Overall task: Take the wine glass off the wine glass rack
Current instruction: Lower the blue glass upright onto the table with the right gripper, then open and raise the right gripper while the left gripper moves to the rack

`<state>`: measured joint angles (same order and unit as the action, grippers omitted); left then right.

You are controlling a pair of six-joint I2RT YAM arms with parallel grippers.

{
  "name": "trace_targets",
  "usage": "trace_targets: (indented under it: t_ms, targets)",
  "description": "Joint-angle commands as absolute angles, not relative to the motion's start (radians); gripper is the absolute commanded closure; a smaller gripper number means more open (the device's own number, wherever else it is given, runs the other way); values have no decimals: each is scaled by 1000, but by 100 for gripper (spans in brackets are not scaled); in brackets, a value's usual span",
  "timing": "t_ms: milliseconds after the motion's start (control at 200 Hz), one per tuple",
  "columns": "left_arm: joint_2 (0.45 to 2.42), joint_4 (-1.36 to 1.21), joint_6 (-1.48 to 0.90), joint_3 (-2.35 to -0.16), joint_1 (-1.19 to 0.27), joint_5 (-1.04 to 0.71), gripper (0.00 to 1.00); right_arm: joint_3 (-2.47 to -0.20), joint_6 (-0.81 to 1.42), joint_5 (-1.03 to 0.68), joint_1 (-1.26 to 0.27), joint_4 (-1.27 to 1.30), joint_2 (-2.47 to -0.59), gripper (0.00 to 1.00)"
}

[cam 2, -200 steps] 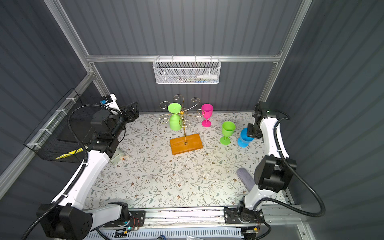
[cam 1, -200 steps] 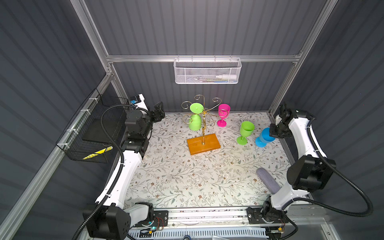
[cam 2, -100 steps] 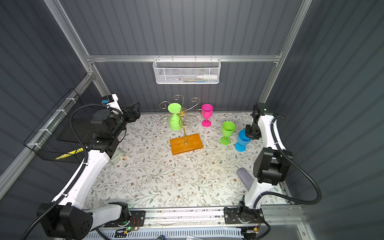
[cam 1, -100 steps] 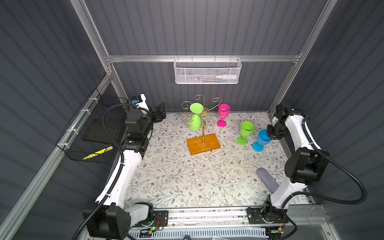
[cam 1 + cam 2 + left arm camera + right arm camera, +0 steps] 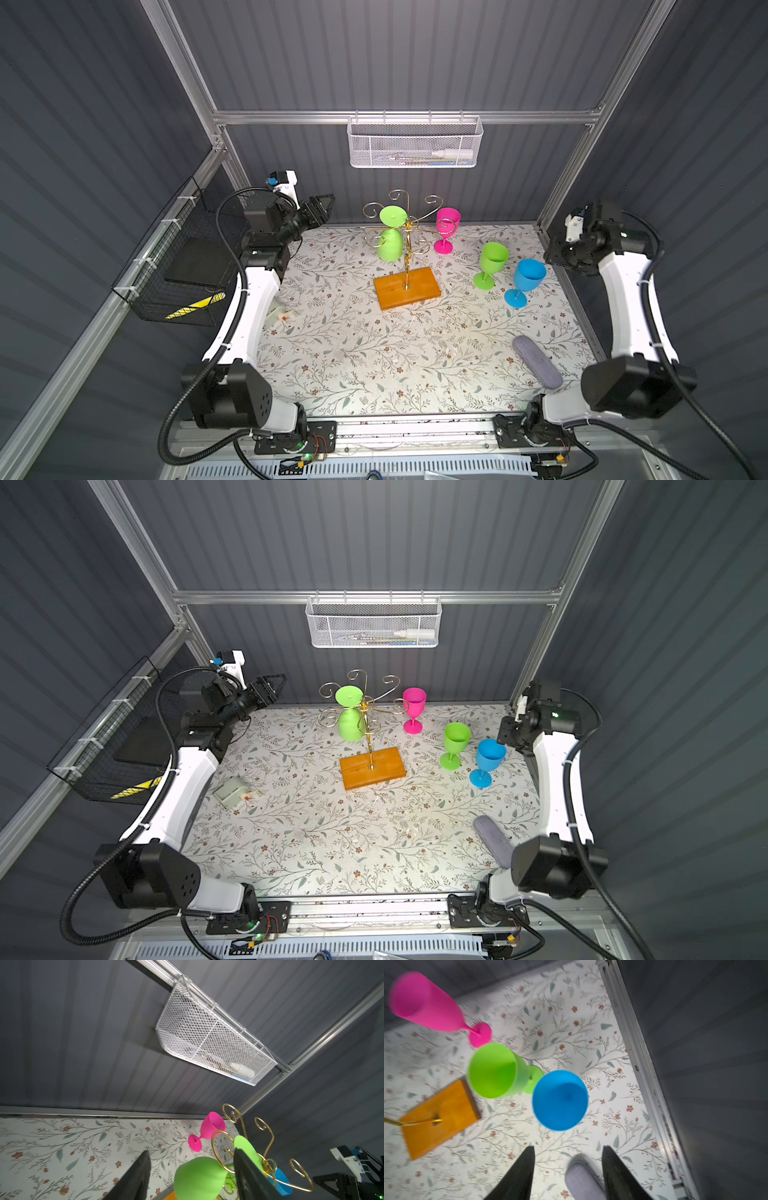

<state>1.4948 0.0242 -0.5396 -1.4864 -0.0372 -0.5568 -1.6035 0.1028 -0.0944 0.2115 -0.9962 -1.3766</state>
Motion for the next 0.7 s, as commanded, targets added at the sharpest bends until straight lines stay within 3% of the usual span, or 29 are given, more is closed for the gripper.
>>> trace_targets:
  t_ms: [0, 150, 695]
  targets:
    - [1572, 76, -619, -1570, -36, -854, 39, -1480, 172, -254, 210, -798, -1225, 37]
    - [1631, 109, -646, -1618, -40, -975, 43, -1365, 237, -356, 210, -666, -1066, 31]
    - [1641, 245, -554, -1629, -176, -872, 40, -1271, 305, -486, 200, -565, -989, 19]
